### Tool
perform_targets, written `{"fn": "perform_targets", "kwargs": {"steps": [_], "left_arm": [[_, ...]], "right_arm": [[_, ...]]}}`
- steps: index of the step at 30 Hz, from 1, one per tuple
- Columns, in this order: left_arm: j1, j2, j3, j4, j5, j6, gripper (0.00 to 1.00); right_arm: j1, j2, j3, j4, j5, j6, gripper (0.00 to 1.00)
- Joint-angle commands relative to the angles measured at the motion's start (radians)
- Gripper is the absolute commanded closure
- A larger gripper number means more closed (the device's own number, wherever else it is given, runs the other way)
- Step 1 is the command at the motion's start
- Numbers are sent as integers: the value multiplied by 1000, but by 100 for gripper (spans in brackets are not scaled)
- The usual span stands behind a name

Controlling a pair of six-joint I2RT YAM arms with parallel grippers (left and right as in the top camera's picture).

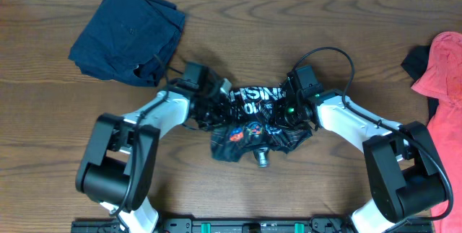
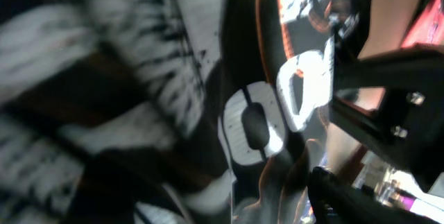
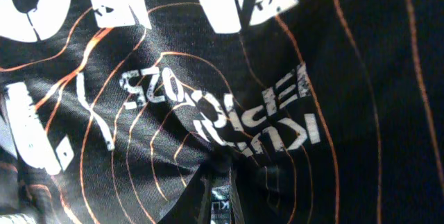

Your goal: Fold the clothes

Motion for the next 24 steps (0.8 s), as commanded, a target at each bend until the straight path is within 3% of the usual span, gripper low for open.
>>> {"fn": "perform_targets", "kwargs": {"steps": [1, 5, 9, 18, 24], "left_arm": [[-15, 71, -55, -11, -64, -14, 40], [-16, 71, -55, 2, -56, -13, 74], [4, 57, -39, 0, 24, 35, 92], [149, -111, 151, -28, 248, 84, 94], [285, -146, 402, 30, 205, 26, 94]], "right_arm": [[0, 42, -12, -1, 47, 11, 91], [0, 41, -11, -1, 41, 11, 92], [-5, 7, -10, -5, 41, -6, 92], [-129, -267, -10, -58, 45, -45, 90], [-220, -459, -10, -57, 49, -45, 89]]}}
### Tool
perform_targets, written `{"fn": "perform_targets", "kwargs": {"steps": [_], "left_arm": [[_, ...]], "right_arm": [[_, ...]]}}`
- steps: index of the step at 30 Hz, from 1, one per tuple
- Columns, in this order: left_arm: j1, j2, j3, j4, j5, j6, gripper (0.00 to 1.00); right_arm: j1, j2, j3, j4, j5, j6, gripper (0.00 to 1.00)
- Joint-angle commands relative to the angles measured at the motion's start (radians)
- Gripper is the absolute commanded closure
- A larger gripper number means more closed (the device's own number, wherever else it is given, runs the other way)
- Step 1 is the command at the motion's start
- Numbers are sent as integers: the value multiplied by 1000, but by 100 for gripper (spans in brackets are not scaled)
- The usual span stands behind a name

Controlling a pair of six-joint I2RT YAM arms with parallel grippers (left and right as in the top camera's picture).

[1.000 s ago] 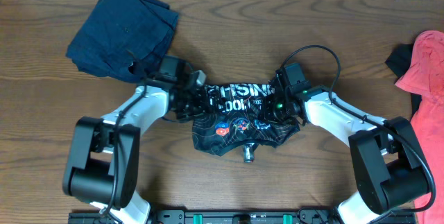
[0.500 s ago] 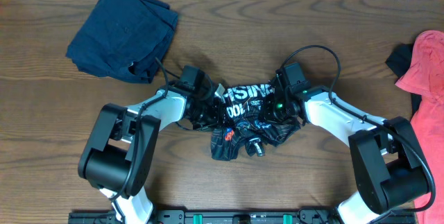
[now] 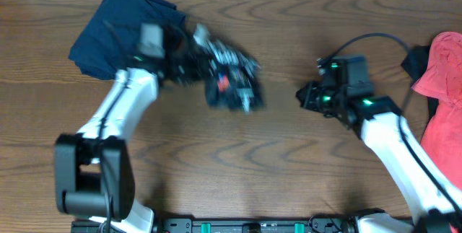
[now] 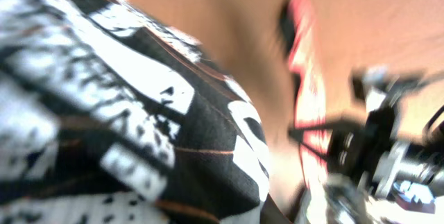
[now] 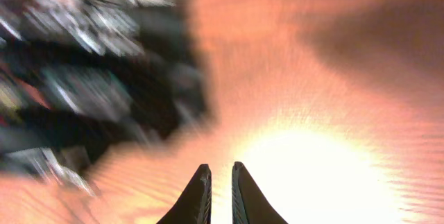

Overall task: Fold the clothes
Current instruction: 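Lift the folded jersey with the left gripper onto the navy garment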

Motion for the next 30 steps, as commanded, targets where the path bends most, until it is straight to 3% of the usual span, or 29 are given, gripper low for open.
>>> {"fn": "perform_targets", "kwargs": {"steps": [1, 6, 9, 13, 19, 20, 22, 24, 27, 30], "left_arm": [[65, -33, 132, 74, -4, -47, 94], [154, -23, 224, 378, -117, -202, 94], [212, -11, 230, 487, -184, -242, 94], [298, 15, 230, 456, -290, -211, 94], [434, 146, 230, 338, -318, -180, 94], [454, 174, 230, 307, -318, -180, 87], [491, 223, 230, 232, -317, -179, 51], [533, 249, 230, 124, -317, -138, 45], [593, 248, 230, -24, -317, -55, 20], [660, 220, 230, -161, -317, -19, 18]], "right_arm": [[-39, -84, 1, 0, 6, -17, 89], [-55, -162, 1, -2, 5, -13, 89], [-53, -181, 1, -16, 5, -11, 89], [-53, -183, 1, -61, 5, 14, 90], [-53, -184, 1, -145, 4, 14, 91], [-53, -184, 1, -153, 4, 13, 91], [-53, -185, 1, -163, 4, 13, 91], [-53, -186, 1, -167, -2, 13, 91], [-53, -186, 1, -173, -2, 13, 91], [-54, -186, 1, -172, -2, 13, 91]]}}
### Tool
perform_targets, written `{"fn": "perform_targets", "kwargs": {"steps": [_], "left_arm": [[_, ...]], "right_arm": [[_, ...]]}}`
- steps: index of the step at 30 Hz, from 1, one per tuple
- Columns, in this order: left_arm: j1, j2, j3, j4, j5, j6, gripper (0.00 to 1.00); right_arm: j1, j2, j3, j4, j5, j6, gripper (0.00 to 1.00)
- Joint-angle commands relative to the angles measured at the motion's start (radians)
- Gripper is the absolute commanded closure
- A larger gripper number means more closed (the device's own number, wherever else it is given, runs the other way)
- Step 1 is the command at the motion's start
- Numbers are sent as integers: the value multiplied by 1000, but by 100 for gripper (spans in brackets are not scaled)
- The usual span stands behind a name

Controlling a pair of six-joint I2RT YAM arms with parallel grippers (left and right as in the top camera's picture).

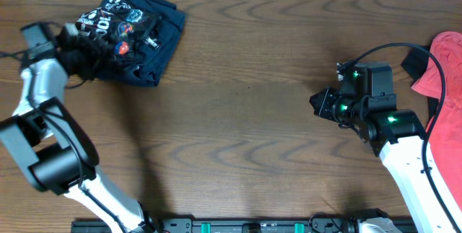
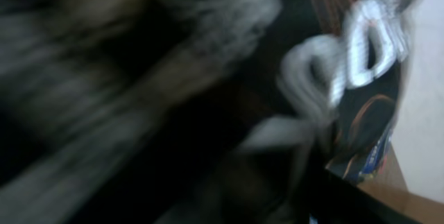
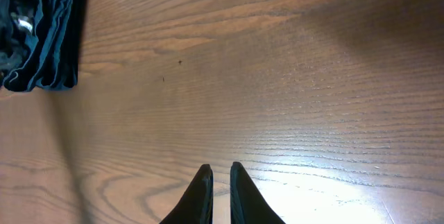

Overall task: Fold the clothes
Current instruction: 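Lift the folded jersey with the left gripper onto the navy garment, then release the jersey and pull the left gripper back toward the base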

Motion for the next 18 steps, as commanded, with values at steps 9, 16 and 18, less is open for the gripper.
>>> {"fn": "perform_targets", "kwargs": {"steps": [9, 16, 18], "left_arm": [[189, -238, 13, -285, 4, 201, 13], [115, -494, 13, -437, 15, 338, 12], [47, -586, 14, -494, 14, 412, 12]], "right_arm": [[-6, -13, 2, 14, -5, -14, 88], [-6, -20, 13, 39, -5, -186, 78], [-6, -34, 40, 38, -6, -224, 73]]}}
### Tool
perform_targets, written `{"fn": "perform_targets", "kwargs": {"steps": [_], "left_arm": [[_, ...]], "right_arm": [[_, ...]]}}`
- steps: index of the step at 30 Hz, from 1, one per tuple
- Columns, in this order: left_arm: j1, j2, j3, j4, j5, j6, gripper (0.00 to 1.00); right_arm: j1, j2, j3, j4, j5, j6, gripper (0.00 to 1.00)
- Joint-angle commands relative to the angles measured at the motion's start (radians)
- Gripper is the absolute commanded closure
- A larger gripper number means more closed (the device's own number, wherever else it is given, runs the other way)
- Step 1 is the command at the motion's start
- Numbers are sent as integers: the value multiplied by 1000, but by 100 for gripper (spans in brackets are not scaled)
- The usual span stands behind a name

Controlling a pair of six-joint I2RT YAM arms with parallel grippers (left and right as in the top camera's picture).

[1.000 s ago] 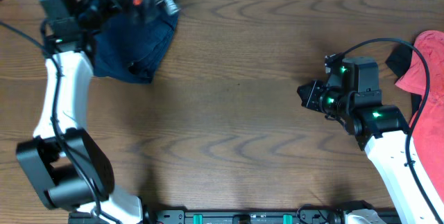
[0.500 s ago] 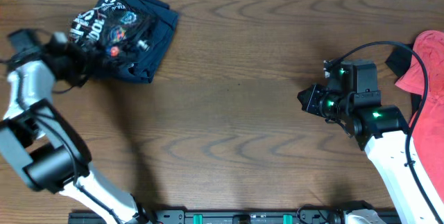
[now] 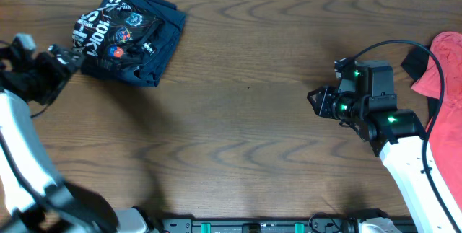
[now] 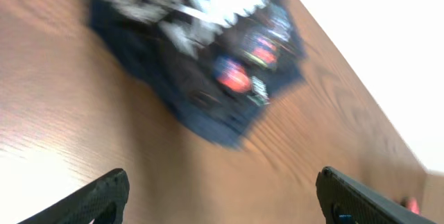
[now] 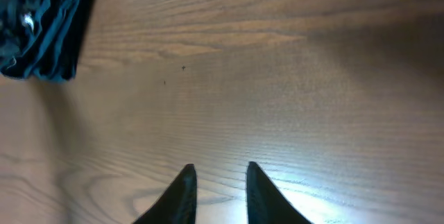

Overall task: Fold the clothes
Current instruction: 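Release the jersey and pull the left gripper back toward the base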

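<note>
A folded black shirt with white lettering (image 3: 108,31) lies on top of a folded navy garment (image 3: 148,42) at the table's far left. In the left wrist view the printed shirt (image 4: 208,16) is blurred, resting on the navy cloth (image 4: 215,123). My left gripper (image 3: 63,58) hangs just left of the pile, jaws wide open and empty (image 4: 232,196). My right gripper (image 3: 315,103) hovers over bare wood at the right, its fingers (image 5: 182,193) a little apart with nothing between them (image 5: 218,191).
A red garment (image 3: 444,74) and a piece of black cloth (image 3: 413,60) lie at the table's right edge, behind my right arm. The wooden table (image 3: 245,139) stretches between the two arms. The navy pile's edge (image 5: 41,37) shows top left in the right wrist view.
My left gripper was down on the printed shirt at the navy pile; now it is open, off the shirt and to the pile's left. The right fingers stand slightly wider apart.
Both grippers were at the bunched printed shirt in the table's middle. Then the left held it near the navy garment while the right was off to the right. Then the shirt was on the navy pile, and now it lies there released.
</note>
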Motion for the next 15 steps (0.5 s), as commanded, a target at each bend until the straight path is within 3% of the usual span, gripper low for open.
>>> {"fn": "perform_targets", "kwargs": {"steps": [1, 4, 7, 10, 12, 13, 15], "left_arm": [[-122, -165, 14, -71, 12, 170, 12], [-271, -307, 14, -146, -99, 198, 10], [-435, -439, 14, -217, -315, 198, 0], [-567, -543, 13, -285, -434, 197, 2], [-626, -592, 13, -325, -449, 198, 2], [-644, -611, 13, -343, -452, 198, 2], [-662, -637, 13, -375, -461, 198, 2]], "right_arm": [[-6, -41, 57, 0, -12, -121, 71], [-6, -79, 121, -2, -54, -180, 66], [-6, -131, 183, -4, -80, -189, 61], [-6, -187, 212, -6, -83, -188, 53], [-6, -228, 213, -9, -82, -188, 36], [-6, -245, 213, -15, -82, -188, 2], [-6, -272, 212, -27, -83, -188, 1]]}}
